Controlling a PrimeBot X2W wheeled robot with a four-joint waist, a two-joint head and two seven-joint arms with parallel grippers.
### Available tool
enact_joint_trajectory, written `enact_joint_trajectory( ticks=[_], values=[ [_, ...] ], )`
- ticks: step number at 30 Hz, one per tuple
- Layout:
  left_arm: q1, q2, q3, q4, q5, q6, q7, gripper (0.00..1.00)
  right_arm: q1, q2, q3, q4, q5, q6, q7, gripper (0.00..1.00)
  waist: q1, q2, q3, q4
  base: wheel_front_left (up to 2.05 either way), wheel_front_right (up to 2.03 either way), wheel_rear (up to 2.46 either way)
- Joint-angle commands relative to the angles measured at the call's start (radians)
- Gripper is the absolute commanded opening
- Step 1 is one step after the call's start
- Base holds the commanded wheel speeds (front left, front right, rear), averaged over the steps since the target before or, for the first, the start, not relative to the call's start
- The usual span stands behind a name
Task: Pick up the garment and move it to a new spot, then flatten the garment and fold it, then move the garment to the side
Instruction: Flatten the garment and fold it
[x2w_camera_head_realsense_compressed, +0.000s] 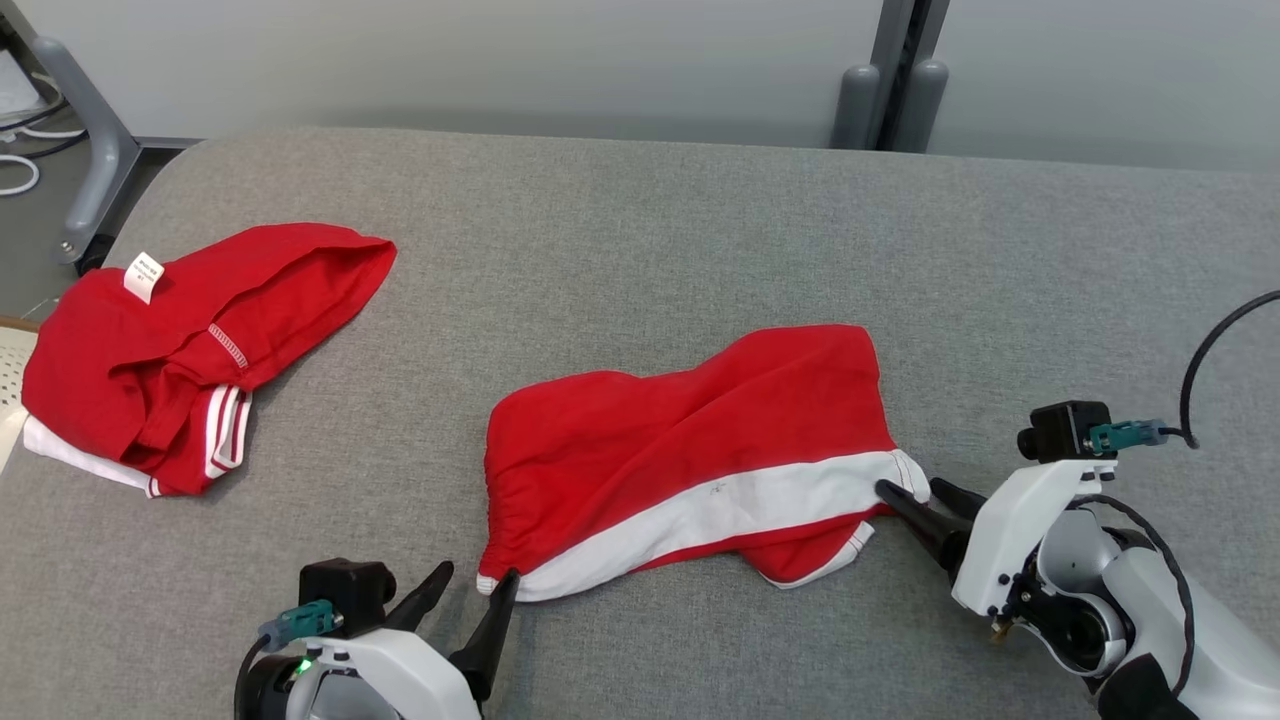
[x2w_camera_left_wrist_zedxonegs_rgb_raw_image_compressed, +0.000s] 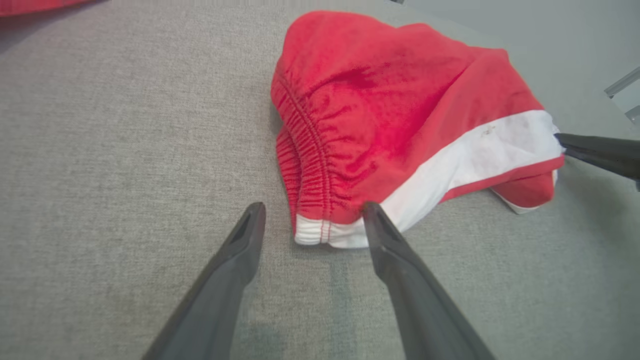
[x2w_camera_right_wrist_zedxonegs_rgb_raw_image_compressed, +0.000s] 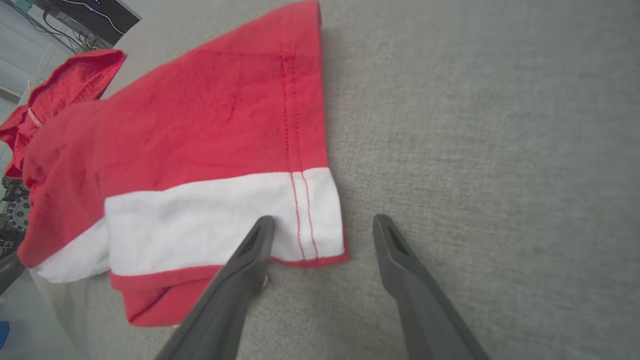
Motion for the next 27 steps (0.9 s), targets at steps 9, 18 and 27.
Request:
enact_joint_trajectory(
  ticks=[9, 18, 27],
  values=[
    [-0.051, -0.001, -0.03, 0.056, -0.022, -0.029, 0.028, 1.0, -0.023, -0.013, 0.061, 0.01, 0.034, 0.001, 0.012, 1.0, 0.0, 0.0, 0.031, 0.002, 0.0, 0.0, 0.0],
    [-0.09, -0.002, -0.039, 0.097, -0.029, -0.041, 0.003, 0.0, -0.051, -0.026, 0.11, 0.002, 0.063, 0.001, -0.018, 0.0, 0.0, 0.0, 0.056, -0.006, 0.0, 0.0, 0.0],
    [-0.072, 0.015, -0.038, 0.099, -0.031, -0.04, -0.004, 0.0, -0.034, -0.041, 0.145, -0.024, 0.093, 0.001, -0.112, 0.0, 0.0, 0.0, 0.02, -0.004, 0.0, 0.0, 0.0]
  ],
)
